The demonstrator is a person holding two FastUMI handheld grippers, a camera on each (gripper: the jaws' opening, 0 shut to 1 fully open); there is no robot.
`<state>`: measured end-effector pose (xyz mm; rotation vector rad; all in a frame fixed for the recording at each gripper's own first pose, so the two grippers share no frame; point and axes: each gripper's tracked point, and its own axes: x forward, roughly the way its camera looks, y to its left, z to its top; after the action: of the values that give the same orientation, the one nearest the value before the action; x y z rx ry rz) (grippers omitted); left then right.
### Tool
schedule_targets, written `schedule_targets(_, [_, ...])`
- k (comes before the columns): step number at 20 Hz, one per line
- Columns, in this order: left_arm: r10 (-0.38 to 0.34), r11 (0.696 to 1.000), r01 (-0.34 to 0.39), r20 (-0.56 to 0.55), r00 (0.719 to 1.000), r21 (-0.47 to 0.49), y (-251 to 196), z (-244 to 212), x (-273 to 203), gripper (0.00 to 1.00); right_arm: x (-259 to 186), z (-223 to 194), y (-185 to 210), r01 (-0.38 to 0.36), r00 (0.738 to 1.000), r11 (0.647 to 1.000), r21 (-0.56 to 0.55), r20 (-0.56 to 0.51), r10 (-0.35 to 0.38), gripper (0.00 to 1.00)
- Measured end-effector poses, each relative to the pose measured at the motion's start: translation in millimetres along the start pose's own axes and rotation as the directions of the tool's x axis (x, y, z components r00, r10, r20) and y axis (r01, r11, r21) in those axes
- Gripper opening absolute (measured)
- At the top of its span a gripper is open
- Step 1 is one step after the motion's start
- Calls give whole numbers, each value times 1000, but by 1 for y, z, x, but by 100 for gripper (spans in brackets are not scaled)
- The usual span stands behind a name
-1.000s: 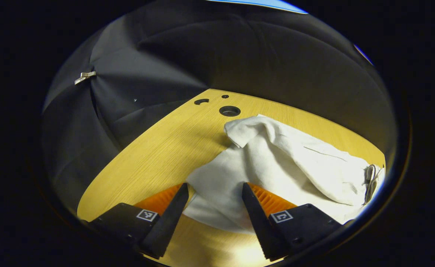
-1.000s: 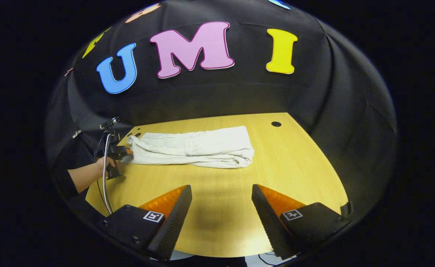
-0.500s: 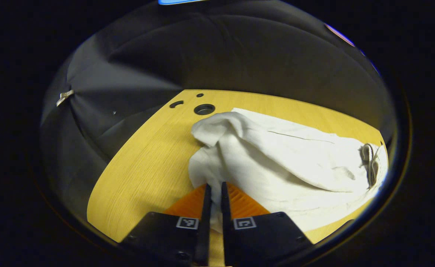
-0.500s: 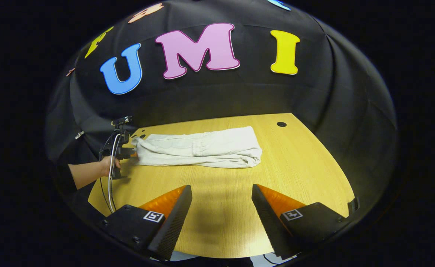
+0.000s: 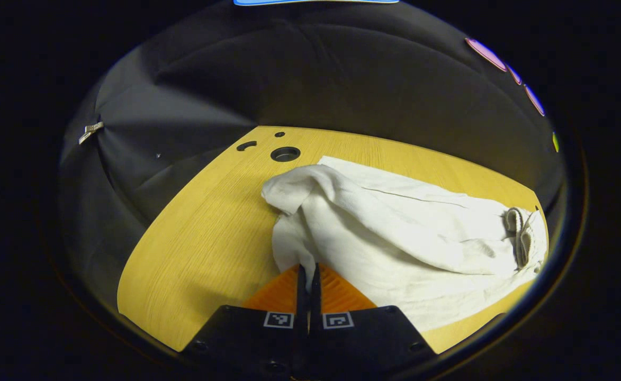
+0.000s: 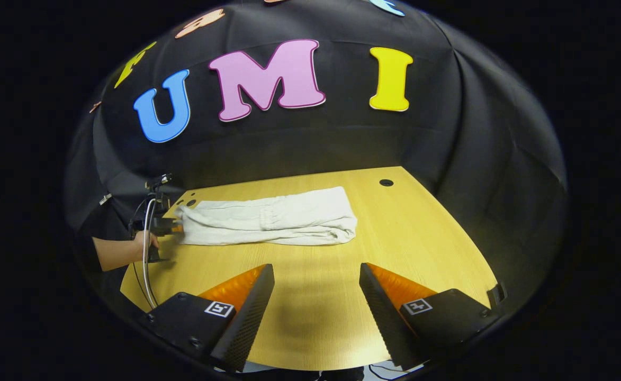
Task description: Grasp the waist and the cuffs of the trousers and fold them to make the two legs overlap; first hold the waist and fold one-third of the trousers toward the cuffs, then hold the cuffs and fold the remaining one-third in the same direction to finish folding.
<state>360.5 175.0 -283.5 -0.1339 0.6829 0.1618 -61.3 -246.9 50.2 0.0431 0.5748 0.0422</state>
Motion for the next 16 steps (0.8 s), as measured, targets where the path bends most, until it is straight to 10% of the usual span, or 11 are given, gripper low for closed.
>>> schedule_targets(5, [-14,989,24,65,998,-148,-7,27,-27,5,5,1,-32,14,1000,1000,7,-1,-14,99])
schedule_targets(16, [-144,980,172,234,961,-102,-101,128,-110,5,10,16,-88,21,999,999,39,24,-22,99])
